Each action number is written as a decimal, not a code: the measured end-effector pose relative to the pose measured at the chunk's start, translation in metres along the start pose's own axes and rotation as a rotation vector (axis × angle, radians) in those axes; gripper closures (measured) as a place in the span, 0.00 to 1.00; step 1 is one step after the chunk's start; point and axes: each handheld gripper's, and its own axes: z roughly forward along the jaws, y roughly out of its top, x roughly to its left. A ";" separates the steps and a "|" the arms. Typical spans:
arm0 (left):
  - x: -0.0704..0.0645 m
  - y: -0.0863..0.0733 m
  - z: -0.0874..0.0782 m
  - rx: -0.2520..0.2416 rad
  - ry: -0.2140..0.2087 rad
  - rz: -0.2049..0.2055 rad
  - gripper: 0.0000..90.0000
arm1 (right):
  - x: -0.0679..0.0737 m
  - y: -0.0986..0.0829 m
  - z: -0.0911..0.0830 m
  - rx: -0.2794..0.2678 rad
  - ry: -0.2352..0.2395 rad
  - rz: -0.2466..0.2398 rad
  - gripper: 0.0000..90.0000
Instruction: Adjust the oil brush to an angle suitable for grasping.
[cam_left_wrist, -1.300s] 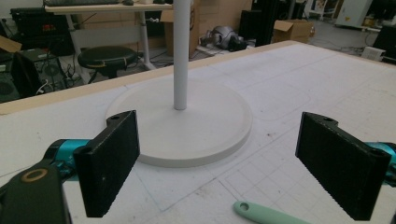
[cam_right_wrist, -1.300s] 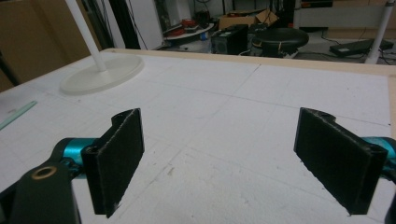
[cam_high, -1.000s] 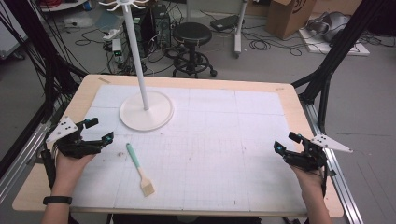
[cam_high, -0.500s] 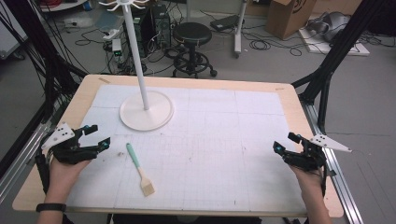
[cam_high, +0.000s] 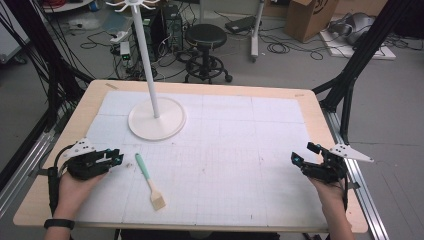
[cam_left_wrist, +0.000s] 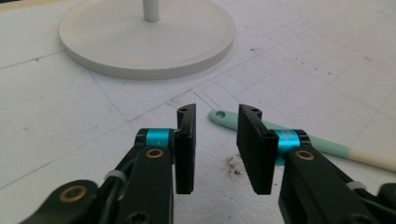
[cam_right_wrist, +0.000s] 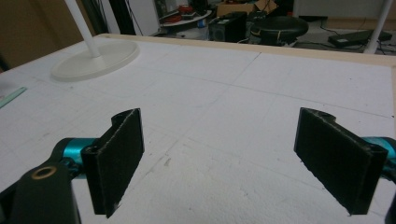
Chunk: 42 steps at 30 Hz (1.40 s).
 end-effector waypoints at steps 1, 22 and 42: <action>0.000 0.000 0.000 0.000 0.000 0.000 0.80 | 0.000 0.000 0.000 0.000 0.000 0.000 0.17; -0.019 0.005 0.040 0.154 0.073 -0.006 1.00 | -0.002 0.000 0.000 -0.002 -0.008 0.003 0.17; -0.045 0.036 0.100 0.169 -0.009 0.041 1.00 | -0.001 0.000 0.001 0.002 -0.003 -0.003 0.17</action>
